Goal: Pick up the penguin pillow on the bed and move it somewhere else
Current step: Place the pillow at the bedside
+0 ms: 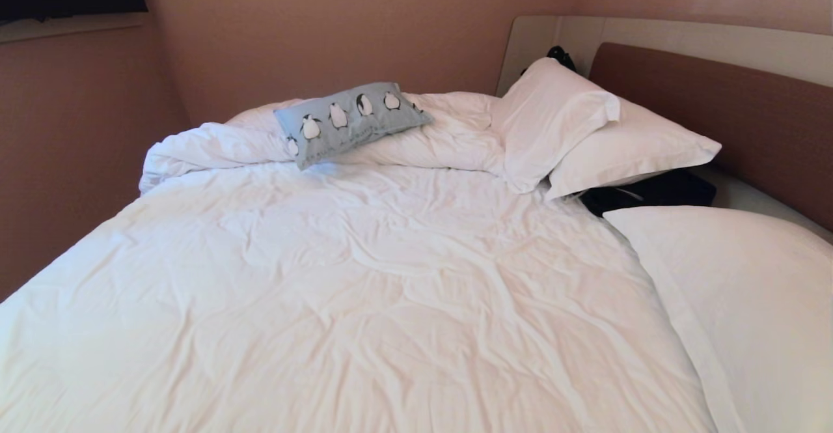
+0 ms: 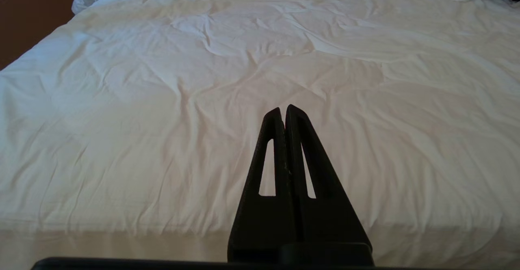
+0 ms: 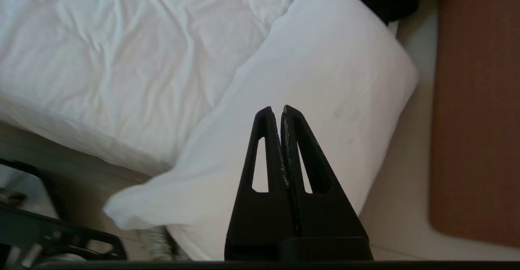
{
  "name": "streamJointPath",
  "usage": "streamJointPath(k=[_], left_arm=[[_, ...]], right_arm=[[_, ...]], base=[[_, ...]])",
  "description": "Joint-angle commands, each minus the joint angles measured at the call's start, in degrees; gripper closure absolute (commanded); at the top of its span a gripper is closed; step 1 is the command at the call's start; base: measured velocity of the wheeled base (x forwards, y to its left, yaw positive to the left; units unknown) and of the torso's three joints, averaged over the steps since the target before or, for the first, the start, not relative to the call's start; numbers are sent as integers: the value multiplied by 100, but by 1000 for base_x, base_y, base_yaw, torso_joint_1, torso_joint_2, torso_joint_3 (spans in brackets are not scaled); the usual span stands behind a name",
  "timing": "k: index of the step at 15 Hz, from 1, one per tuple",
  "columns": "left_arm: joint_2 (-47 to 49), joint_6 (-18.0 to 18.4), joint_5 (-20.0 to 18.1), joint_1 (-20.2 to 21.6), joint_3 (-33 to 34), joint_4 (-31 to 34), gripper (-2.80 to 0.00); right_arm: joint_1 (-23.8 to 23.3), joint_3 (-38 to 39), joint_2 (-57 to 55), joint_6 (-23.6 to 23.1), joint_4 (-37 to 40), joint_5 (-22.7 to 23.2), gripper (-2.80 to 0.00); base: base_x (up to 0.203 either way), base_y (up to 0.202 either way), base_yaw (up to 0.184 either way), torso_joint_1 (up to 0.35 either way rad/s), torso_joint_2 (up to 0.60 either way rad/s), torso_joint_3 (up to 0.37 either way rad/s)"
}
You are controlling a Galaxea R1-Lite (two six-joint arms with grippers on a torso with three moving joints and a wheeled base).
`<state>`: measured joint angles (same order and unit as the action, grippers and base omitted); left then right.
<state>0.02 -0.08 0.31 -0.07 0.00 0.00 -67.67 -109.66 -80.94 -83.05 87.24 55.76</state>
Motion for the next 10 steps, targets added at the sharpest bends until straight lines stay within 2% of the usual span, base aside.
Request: streamJointPath(k=[1, 4, 6, 10], left_arm=[[-2, -1, 4, -1, 4, 0, 0], [-2, -1, 4, -1, 0, 0, 0], [-2, -1, 4, -1, 8, 0, 0], [-2, -1, 4, -1, 2, 0, 0]], right_arm=[[-1, -41, -116, 3761, 43, 24, 0], [-9, -20, -65, 4829, -106, 48, 0], [-2, -17, -29, 5704, -762, 49, 0], [7, -6, 20, 8184, -2575, -37, 0]], base=[[0, 0, 0, 0, 0, 0], [0, 0, 0, 0, 0, 0], [0, 0, 0, 0, 0, 0], [0, 0, 0, 0, 0, 0]])
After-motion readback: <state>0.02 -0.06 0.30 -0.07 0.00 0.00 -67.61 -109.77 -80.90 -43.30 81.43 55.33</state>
